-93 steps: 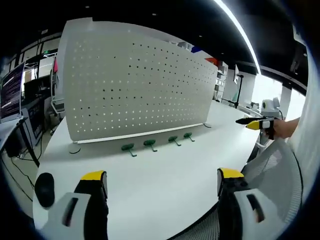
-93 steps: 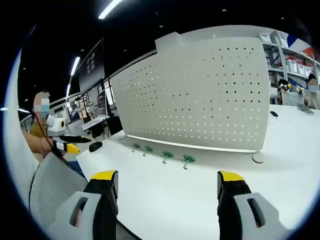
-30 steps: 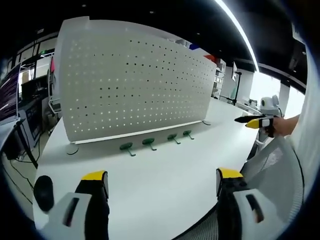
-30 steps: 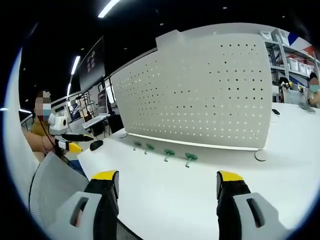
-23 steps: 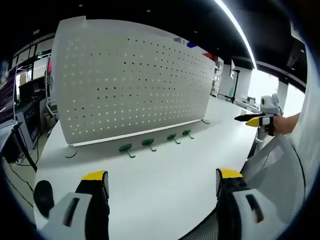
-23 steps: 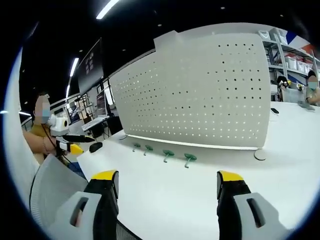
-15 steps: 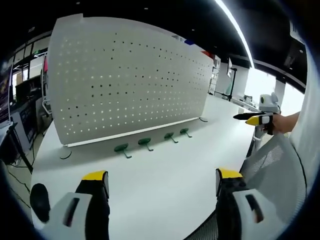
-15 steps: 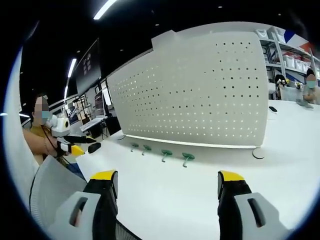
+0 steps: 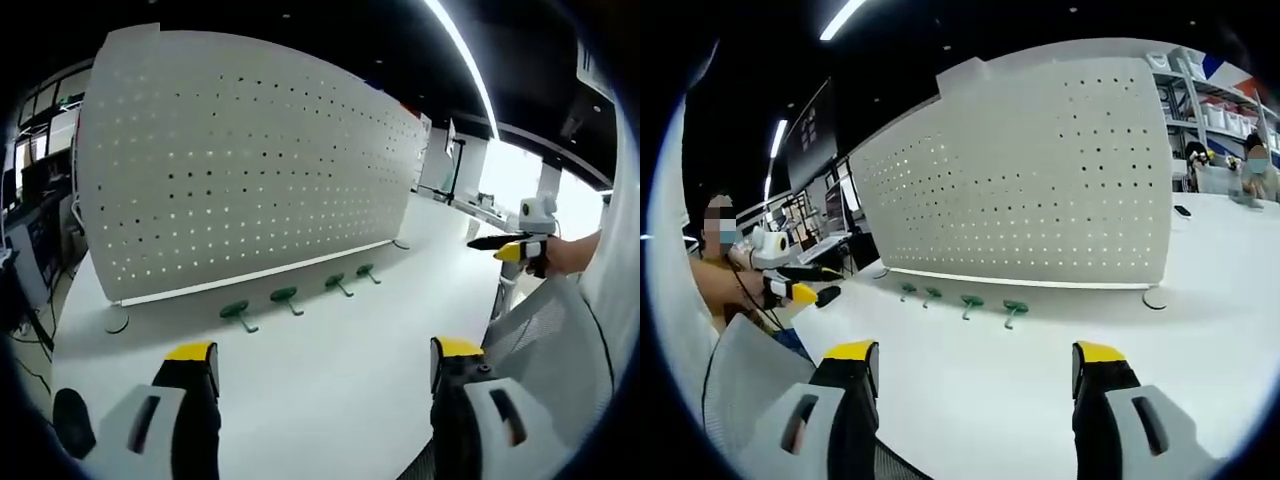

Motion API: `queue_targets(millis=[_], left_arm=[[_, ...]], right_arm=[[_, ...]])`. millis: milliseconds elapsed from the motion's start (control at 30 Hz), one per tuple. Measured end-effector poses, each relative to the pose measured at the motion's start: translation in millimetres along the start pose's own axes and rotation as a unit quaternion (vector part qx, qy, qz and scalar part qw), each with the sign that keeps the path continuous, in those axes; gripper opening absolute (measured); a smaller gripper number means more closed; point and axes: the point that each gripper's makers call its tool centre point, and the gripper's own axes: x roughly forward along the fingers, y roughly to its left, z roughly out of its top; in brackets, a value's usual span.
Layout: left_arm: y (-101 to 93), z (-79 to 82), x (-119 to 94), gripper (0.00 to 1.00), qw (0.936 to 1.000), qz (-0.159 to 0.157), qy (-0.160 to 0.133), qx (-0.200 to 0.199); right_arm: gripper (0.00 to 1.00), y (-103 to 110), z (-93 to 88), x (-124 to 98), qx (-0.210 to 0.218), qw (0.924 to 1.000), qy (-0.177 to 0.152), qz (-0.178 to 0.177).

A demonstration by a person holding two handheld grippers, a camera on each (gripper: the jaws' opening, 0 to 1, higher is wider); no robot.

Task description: Insert the hook assembly into the mounting plate slot until the hook locks in place.

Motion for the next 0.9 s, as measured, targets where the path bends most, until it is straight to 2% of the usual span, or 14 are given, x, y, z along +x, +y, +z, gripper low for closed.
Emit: queue_targets(millis=[233,433,533,733,900], left_arm=[[6.0,3.4,7,0.9,0.9997,-0.014,0.013,0.017],[11.8,0.8,13,0.89,0.9985,-0.027,0.039,0.027],[15.1,3.2,16,0.89,0.9983,-0.028,0.041,0.03],[19.4,-0.4,27,0.87,0.9968,-0.034,0.057,0.043],[15.9,4.2,36,0.87,0.9952,-0.048,0.057,0.063]], right_arm=[[0.76,3,0.4,2,0.003,1.0,0.003,0.002],[0.76,6,0.2,2,-0.002,1.0,0.005,0.007],[0.78,2,5.2,1,-0.014,0.9999,-0.006,-0.002],[0.8,0,4.1,-1,-0.012,0.9999,-0.003,-0.004],[0.8,0,3.8,0,-0.013,0.9999,-0.003,-0.004]])
